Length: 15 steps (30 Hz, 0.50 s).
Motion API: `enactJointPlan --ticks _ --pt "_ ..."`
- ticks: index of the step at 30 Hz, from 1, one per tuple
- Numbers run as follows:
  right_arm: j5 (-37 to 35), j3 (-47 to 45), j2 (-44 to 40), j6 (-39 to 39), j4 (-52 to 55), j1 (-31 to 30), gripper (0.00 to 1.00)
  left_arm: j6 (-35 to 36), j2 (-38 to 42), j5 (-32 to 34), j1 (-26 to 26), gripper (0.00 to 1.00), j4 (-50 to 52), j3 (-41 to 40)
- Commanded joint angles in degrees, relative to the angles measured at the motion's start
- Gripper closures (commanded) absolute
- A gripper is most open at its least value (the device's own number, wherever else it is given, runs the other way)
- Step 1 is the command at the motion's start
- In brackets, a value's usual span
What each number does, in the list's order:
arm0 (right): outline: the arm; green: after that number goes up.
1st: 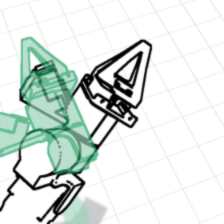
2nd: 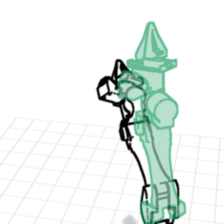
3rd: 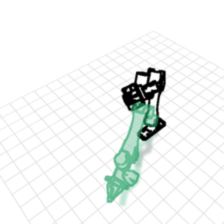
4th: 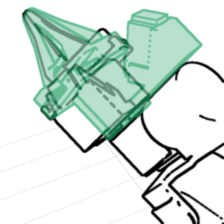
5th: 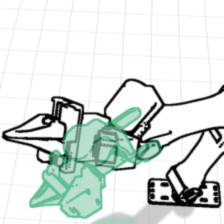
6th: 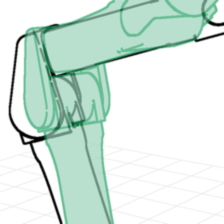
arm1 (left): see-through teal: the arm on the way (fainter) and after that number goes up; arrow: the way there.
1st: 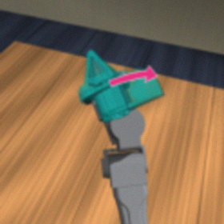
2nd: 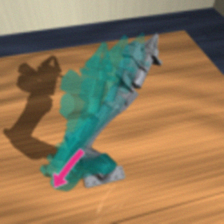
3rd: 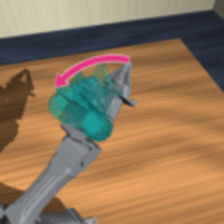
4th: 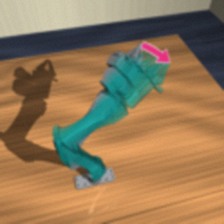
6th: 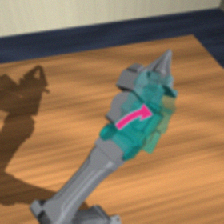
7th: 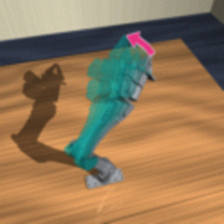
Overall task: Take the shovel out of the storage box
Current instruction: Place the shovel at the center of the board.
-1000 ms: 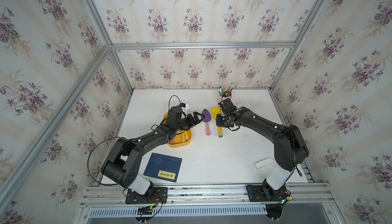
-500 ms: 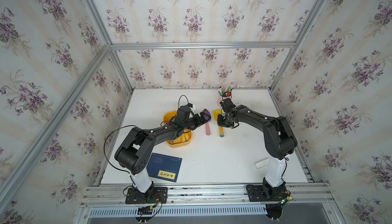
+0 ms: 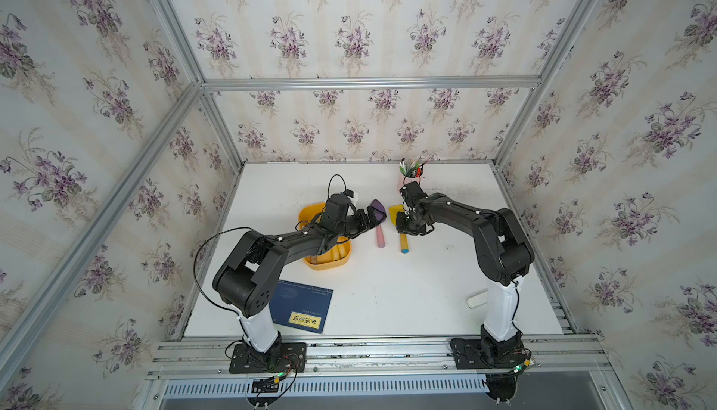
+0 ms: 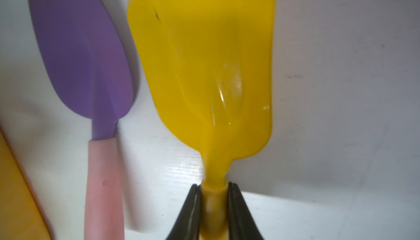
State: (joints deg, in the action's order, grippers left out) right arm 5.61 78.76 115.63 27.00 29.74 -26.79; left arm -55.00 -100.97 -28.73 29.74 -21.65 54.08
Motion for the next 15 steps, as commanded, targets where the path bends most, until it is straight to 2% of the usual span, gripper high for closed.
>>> enactJointPlan --ticks 1,10,12,13,15 --pt "-0.1 1.2 1.5 0.3 -0.5 0.3 0.92 1.0 -0.6 -0.1 0.3 0.03 -0.5 0.5" --pt "-0.5 1.4 3.4 0.2 -0.9 0.6 0.88 1.5 -1.0 -0.5 0.8 0.03 0.5 1.0" --pt "-0.4 1.2 3.2 0.1 -0.7 0.6 0.81 1.5 -1.1 -0.5 0.8 0.03 0.6 1.0" --pt "-0.3 1.3 3.1 0.1 -0.6 0.6 0.72 1.5 -1.1 -0.4 0.9 0.03 0.7 1.2" --pt "-0.5 1.4 2.9 0.0 -0.4 0.5 0.64 1.5 -1.2 -0.6 1.1 0.02 0.8 1.4"
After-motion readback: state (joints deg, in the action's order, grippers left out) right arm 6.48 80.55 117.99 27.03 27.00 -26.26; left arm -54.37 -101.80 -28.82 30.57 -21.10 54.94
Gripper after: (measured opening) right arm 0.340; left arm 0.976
